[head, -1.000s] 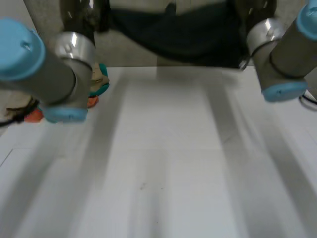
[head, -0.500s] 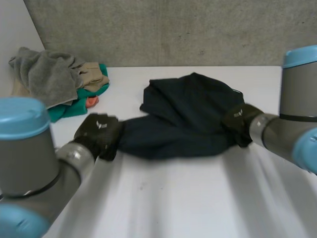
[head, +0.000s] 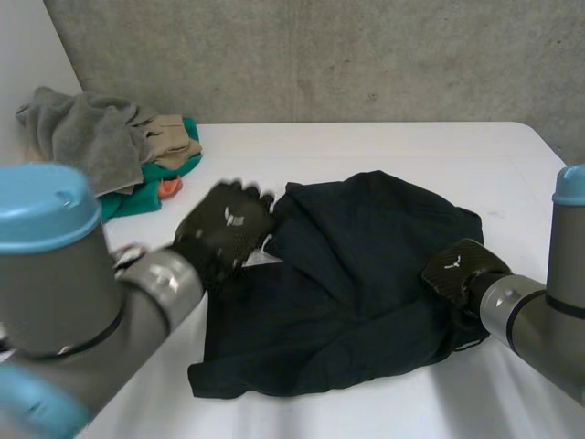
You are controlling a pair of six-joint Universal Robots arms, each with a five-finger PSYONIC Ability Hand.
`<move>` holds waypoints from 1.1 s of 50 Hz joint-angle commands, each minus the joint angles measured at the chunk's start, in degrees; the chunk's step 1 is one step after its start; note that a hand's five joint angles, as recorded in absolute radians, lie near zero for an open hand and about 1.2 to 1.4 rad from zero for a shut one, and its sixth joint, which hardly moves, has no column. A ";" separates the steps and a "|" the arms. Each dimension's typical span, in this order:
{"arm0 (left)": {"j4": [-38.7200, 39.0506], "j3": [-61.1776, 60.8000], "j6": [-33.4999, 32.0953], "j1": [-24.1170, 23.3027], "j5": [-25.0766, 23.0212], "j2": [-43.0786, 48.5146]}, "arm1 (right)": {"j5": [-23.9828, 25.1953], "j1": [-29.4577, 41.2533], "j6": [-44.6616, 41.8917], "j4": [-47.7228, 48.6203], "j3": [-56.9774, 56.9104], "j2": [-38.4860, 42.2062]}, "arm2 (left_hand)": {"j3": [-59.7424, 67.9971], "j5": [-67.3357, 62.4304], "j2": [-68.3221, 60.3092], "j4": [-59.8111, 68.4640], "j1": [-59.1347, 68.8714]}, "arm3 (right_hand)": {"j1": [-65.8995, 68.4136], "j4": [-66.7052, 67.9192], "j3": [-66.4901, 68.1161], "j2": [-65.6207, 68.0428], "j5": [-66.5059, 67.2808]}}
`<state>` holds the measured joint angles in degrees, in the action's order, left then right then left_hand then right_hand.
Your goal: Fold the laundry.
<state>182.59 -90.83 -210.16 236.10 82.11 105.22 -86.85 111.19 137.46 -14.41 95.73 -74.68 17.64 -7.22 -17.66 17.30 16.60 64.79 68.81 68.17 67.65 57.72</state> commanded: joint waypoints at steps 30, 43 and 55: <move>-1.88 40.46 6.08 3.58 -2.93 42.00 | 0.10 -0.71 6.42 14.59 7.98 -1.69 | 62.36 -62.78 -62.34 62.70 63.40 | 15.21 11.19 11.83 12.35 12.28; -3.47 31.33 -6.05 3.14 17.39 33.39 | 0.01 0.16 6.59 14.68 9.13 -5.21 | 62.36 -62.78 -62.34 62.70 63.40 | 15.21 11.19 11.83 12.35 12.28; -2.32 30.88 -5.70 2.79 16.16 33.39 | 0.01 0.08 8.17 14.85 9.83 -5.39 | 42.18 -42.59 -42.16 42.52 43.21 | 11.58 7.56 8.19 8.72 8.64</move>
<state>179.28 -60.92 -216.85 239.01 99.49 138.28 -86.76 111.57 144.34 0.23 105.58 -80.30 67.89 -56.27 -68.10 68.45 66.48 64.79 68.52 68.04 67.61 57.68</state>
